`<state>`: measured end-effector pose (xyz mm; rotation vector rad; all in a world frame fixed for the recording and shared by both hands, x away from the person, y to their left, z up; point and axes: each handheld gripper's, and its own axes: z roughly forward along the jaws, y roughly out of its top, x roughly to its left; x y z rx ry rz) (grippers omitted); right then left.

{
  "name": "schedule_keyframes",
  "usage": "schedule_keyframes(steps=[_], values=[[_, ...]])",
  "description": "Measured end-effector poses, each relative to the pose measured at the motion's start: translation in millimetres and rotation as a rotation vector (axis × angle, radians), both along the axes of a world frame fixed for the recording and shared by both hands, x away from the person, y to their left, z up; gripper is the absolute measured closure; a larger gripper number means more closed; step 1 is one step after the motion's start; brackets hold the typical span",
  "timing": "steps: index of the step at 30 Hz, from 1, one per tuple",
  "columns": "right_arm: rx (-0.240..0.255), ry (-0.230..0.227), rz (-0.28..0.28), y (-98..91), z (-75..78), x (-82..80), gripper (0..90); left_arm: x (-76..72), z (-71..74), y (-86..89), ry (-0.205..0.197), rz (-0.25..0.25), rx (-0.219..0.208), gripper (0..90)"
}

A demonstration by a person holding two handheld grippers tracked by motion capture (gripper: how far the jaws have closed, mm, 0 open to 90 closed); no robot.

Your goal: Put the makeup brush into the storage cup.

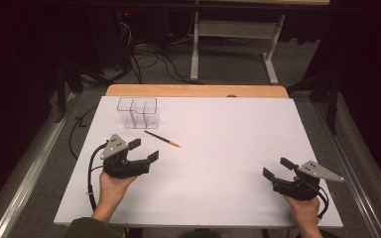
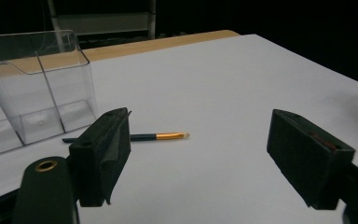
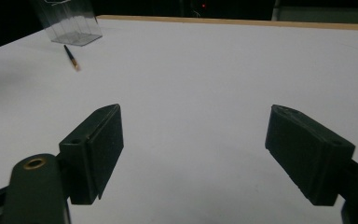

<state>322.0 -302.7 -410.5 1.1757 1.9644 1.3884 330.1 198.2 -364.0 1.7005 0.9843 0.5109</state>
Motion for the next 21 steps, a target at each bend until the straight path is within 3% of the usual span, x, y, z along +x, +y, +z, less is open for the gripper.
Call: schedule_keyframes(steps=[13,16,19,21], values=[[-0.006,0.001,0.01,1.1,-0.3,0.2,21.2,14.6,12.6,-5.5,-0.014,-0.012,0.016,22.0],[-0.008,0.003,0.012,1.7,-0.4,0.2,21.2,18.3,13.2,-6.3,-0.01,-0.016,0.007,22.1],[-0.009,0.005,0.011,2.2,-0.5,0.2,21.2,24.3,13.1,-5.2,0.021,-0.041,-0.047,22.3],[-0.012,0.003,0.008,1.3,-0.8,0.0,21.2,27.8,13.7,-6.1,0.019,-0.039,-0.04,22.4]])
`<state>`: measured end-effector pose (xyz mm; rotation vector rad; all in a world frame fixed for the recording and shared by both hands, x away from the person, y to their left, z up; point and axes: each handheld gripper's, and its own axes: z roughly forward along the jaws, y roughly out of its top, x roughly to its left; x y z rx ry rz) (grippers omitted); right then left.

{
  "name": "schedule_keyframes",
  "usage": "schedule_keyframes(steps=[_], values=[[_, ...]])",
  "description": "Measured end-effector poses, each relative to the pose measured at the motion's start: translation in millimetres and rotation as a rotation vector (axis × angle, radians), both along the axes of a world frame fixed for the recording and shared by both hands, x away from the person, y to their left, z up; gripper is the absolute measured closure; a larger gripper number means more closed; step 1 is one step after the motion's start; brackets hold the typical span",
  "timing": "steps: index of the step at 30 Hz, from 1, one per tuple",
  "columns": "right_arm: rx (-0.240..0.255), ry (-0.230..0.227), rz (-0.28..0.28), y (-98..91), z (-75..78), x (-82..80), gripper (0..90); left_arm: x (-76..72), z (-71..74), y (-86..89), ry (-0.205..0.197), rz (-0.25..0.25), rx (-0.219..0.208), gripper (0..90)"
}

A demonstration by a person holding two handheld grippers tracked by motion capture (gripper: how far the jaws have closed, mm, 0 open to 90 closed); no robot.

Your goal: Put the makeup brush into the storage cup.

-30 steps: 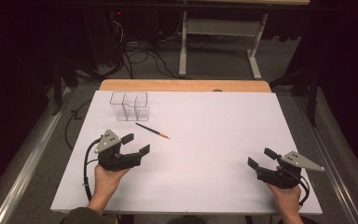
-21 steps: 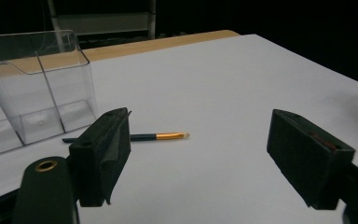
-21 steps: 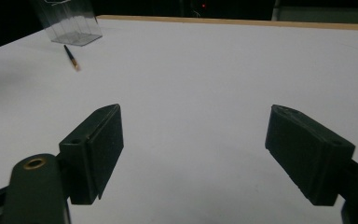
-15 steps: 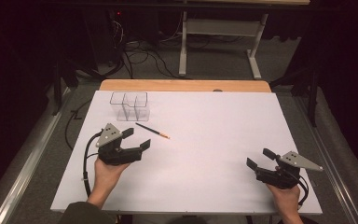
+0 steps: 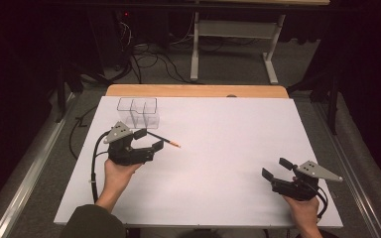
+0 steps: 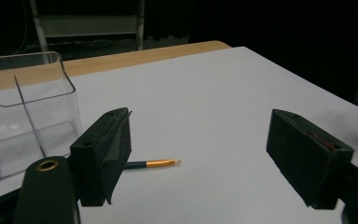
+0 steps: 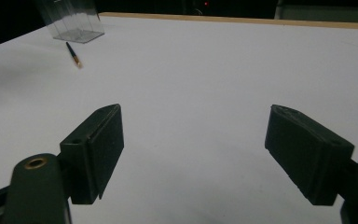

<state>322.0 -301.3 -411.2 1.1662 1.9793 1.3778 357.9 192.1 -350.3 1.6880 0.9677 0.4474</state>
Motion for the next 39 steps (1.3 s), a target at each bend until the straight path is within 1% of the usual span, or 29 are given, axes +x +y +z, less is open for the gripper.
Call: schedule_keyframes(steps=[1,4,8,18,21,23,26,31,35,37,39], values=[[0.004,0.002,-0.003,-0.3,0.1,-0.2,21.3,2.9,0.7,-2.2,-0.004,0.001,0.014,22.4],[0.006,0.003,-0.004,-0.5,0.2,0.3,21.2,5.7,1.5,-4.0,-0.005,-0.002,0.022,22.4],[-0.004,-0.002,0.002,0.5,-0.1,0.6,21.3,10.4,4.0,-7.5,-0.007,-0.004,0.033,22.5],[0.007,0.002,-0.002,-0.4,0.2,0.1,21.3,21.9,8.6,-13.9,-0.008,-0.006,0.033,22.6],[0.001,0.004,0.0,0.2,0.0,0.3,21.4,25.9,9.4,-15.2,0.006,-0.014,0.009,22.6],[0.001,0.005,0.0,0.2,0.0,0.3,21.4,27.9,10.5,-17.5,0.001,-0.015,0.027,22.6],[0.002,0.007,0.0,0.4,-0.3,0.0,21.5,30.8,12.4,-20.8,0.002,-0.023,0.026,22.7],[-0.004,0.006,0.005,0.2,-0.9,1.5,21.6,37.4,16.3,-25.8,0.0,-0.025,0.039,22.7],[-0.002,0.01,0.003,0.5,-0.7,0.9,21.6,42.6,20.2,-29.0,-0.01,-0.023,0.054,22.7],[0.004,0.008,0.003,0.4,-0.4,0.6,21.6,44.5,21.7,-31.4,-0.014,-0.021,0.055,22.7],[0.0,0.015,0.004,0.9,-0.9,0.7,21.6,46.8,22.9,-33.1,-0.014,-0.025,0.055,22.8]])
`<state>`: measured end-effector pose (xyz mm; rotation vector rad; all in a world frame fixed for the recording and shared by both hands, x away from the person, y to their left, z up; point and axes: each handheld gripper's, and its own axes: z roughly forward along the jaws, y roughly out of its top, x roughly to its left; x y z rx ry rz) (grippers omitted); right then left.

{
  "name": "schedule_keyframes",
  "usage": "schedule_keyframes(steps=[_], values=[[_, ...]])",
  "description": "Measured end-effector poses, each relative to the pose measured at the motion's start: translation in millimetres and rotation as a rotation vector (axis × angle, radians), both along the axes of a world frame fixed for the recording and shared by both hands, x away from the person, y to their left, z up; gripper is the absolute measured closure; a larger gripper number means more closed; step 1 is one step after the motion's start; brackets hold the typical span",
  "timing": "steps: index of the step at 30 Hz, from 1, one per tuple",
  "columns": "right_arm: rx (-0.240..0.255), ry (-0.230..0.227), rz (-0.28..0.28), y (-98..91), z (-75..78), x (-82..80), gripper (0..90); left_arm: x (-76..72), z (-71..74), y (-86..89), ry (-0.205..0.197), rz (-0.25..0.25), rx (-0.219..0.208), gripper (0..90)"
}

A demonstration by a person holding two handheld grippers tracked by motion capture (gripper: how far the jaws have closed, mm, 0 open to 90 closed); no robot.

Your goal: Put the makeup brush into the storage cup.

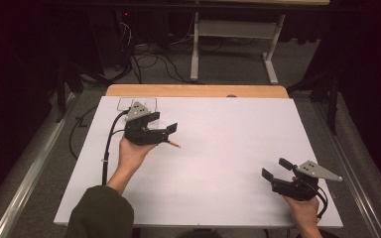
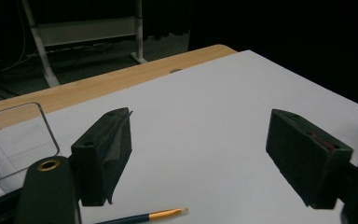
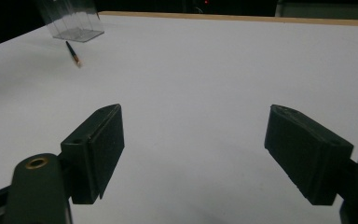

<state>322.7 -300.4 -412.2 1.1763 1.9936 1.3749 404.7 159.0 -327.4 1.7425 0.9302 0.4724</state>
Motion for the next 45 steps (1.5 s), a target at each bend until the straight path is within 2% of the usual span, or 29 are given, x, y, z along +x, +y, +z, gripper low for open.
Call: schedule_keyframes(steps=[4,13,16,20,25,27,32,33,34,36,38,39,40,42,45], values=[[-0.001,-0.003,0.002,-0.2,0.0,0.5,21.6,7.9,1.0,-3.6,0.009,-0.003,0.021,23.5],[0.002,0.003,0.004,0.1,-0.3,0.1,21.6,21.1,4.6,-10.2,0.021,0.0,0.026,23.6],[0.001,0.004,0.003,-0.3,-0.4,0.6,21.6,26.4,5.5,-13.0,0.029,0.001,0.042,23.5],[-0.001,0.002,0.007,0.5,-0.4,0.8,21.6,34.2,7.0,-14.6,0.062,0.008,0.048,23.4],[-0.005,0.002,0.013,0.9,-0.5,0.9,21.6,43.0,8.3,-17.0,0.085,0.022,0.068,23.3],[-0.006,0.005,0.012,0.4,-0.9,0.6,21.6,48.0,7.6,-17.9,0.104,0.041,0.087,23.2],[-0.003,0.011,0.014,1.3,-0.7,1.0,21.6,52.5,5.9,-19.2,0.131,0.052,0.118,22.3],[-0.01,0.007,0.02,1.3,-1.0,1.5,21.5,54.1,4.9,-20.7,0.141,0.046,0.15,22.5],[-0.01,0.007,0.02,1.3,-1.0,1.5,21.5,54.1,4.9,-20.7,0.141,0.046,0.15,23.5],[-0.012,0.008,0.016,2.3,-1.1,1.3,20.9,54.7,3.2,-23.5,0.12,0.039,0.239,24.3],[-0.012,-0.002,-0.006,1.0,-0.2,0.2,19.8,56.0,0.5,-26.7,0.152,0.021,0.312,25.0],[-0.007,-0.003,-0.012,0.2,0.1,-0.1,19.6,55.7,-0.6,-27.7,0.15,0.022,0.339,25.3],[-0.007,-0.003,-0.012,0.2,0.1,-0.1,19.6,55.9,-1.1,-27.8,0.156,0.023,0.35,25.3],[-0.004,-0.005,-0.02,-1.3,0.3,0.1,19.5,57.7,-1.3,-27.1,0.194,0.023,0.348,26.0],[-0.007,-0.005,-0.017,-0.4,0.3,0.4,19.5,59.1,-1.0,-28.0,0.228,0.026,0.393,26.8]])
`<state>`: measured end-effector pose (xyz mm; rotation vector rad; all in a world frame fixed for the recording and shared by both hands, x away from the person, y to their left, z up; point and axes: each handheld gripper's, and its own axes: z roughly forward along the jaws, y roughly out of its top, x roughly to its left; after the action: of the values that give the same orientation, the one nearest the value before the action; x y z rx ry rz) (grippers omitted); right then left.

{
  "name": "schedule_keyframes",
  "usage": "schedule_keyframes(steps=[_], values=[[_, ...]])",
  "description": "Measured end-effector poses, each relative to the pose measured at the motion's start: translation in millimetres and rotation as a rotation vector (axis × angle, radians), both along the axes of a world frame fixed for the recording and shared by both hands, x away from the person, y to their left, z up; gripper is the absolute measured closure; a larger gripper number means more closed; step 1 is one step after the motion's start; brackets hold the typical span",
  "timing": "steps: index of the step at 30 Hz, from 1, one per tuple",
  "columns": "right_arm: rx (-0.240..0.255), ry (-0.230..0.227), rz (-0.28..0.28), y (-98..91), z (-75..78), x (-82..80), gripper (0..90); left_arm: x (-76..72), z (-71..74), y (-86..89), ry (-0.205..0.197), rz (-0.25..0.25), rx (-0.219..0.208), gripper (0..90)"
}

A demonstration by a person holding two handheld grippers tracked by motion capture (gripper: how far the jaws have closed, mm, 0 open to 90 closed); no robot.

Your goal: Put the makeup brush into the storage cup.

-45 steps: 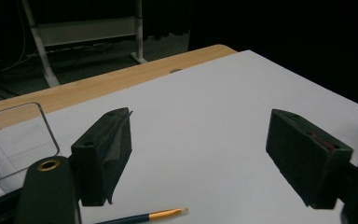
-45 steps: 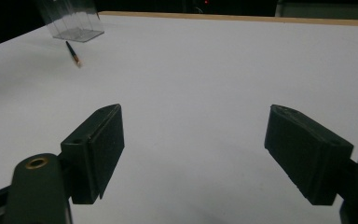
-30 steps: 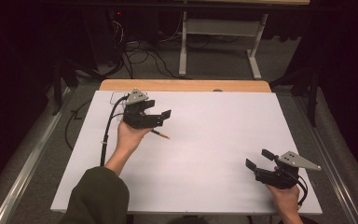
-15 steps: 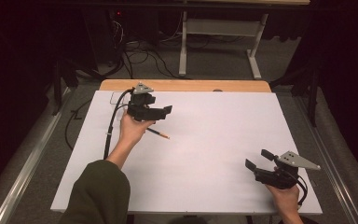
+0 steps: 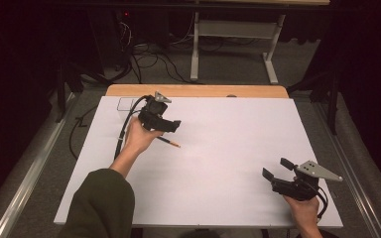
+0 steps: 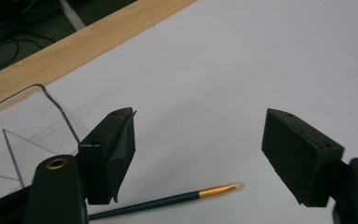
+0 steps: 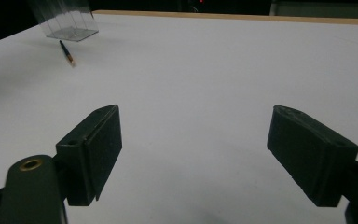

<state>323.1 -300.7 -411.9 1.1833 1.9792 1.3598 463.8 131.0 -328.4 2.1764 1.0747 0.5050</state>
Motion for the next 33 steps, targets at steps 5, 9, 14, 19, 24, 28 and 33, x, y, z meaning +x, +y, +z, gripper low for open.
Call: schedule_keyframes(steps=[5,9,14,19,24,28,33], values=[[-0.004,0.003,-0.001,0.3,-0.2,-0.1,19.6,4.3,0.0,-0.5,0.079,-0.005,0.076,27.3],[-0.004,0.007,-0.002,0.3,-0.3,-0.5,19.7,5.6,-0.4,0.1,0.094,-0.011,0.107,29.0],[-0.008,0.009,0.0,1.2,-0.3,0.1,19.8,8.0,0.1,-0.3,0.126,-0.023,0.151,30.6],[-0.007,0.007,0.0,0.5,-0.4,-0.5,20.0,12.2,0.9,-1.5,0.153,-0.035,0.186,32.6],[-0.007,0.009,0.009,1.3,-0.4,-0.2,21.6,16.9,0.0,-4.7,0.178,-0.039,0.233,35.0],[-0.008,0.006,0.01,1.5,-0.3,-0.8,21.7,21.2,1.3,-4.6,0.218,-0.063,0.284,35.5],[-0.009,0.004,0.01,1.0,-0.2,-1.0,21.7,27.7,-1.5,-6.4,0.276,-0.089,0.327,31.5]])
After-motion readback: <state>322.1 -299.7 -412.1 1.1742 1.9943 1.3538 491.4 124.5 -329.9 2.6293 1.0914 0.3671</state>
